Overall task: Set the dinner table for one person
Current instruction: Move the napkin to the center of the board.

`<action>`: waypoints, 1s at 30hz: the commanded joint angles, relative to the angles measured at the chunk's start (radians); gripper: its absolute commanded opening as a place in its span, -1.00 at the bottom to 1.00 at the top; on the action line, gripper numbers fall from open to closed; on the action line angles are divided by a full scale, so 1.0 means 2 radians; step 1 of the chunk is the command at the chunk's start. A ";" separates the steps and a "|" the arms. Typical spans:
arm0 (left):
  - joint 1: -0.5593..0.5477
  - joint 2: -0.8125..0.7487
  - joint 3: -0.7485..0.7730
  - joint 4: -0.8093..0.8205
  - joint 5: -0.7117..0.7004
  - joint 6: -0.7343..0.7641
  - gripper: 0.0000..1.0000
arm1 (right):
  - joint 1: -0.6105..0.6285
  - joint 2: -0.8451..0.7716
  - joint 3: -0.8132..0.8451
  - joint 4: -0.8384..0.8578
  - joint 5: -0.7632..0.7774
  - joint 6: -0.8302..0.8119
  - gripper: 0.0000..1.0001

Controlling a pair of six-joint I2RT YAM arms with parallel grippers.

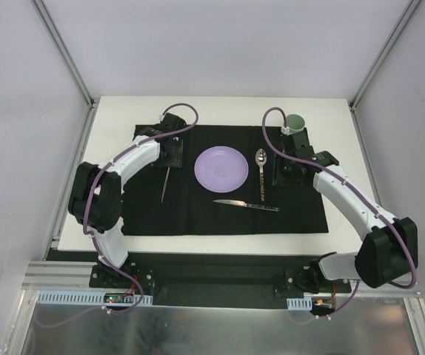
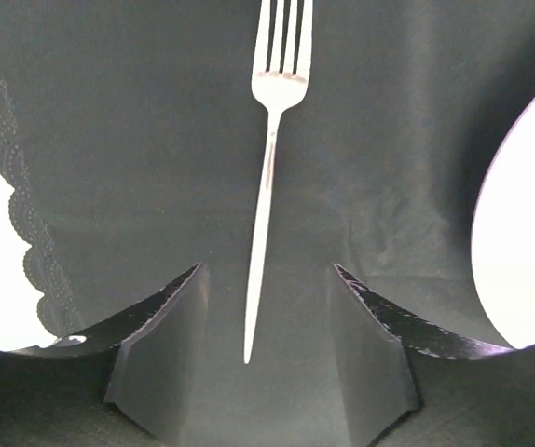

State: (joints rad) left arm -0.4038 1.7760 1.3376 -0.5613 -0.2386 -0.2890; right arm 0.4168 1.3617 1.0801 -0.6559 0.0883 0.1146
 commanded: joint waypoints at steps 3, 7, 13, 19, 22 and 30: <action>0.002 0.019 -0.002 0.023 -0.003 -0.017 -0.04 | 0.002 -0.040 -0.010 -0.018 0.003 -0.008 -0.21; 0.002 0.050 0.005 0.034 0.017 -0.025 -0.10 | 0.002 -0.049 -0.012 -0.023 0.006 -0.008 -0.21; 0.007 0.063 0.002 0.047 0.023 -0.029 -0.14 | 0.002 -0.059 -0.019 -0.025 0.010 -0.009 -0.20; 0.017 0.067 -0.007 0.056 0.026 -0.026 -0.15 | 0.003 -0.058 -0.019 -0.026 0.011 -0.010 -0.20; 0.026 0.067 -0.011 0.060 0.033 -0.024 -0.15 | 0.002 -0.055 -0.018 -0.026 0.012 -0.009 -0.20; 0.042 0.068 -0.025 0.071 0.043 -0.018 -0.18 | 0.002 -0.051 -0.018 -0.024 0.010 -0.007 -0.20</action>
State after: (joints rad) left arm -0.3305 1.9167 1.2980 -0.4362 -0.1783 -0.3264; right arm 0.4168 1.2758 1.0416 -0.6903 0.0937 0.1062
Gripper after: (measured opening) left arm 0.420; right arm 0.400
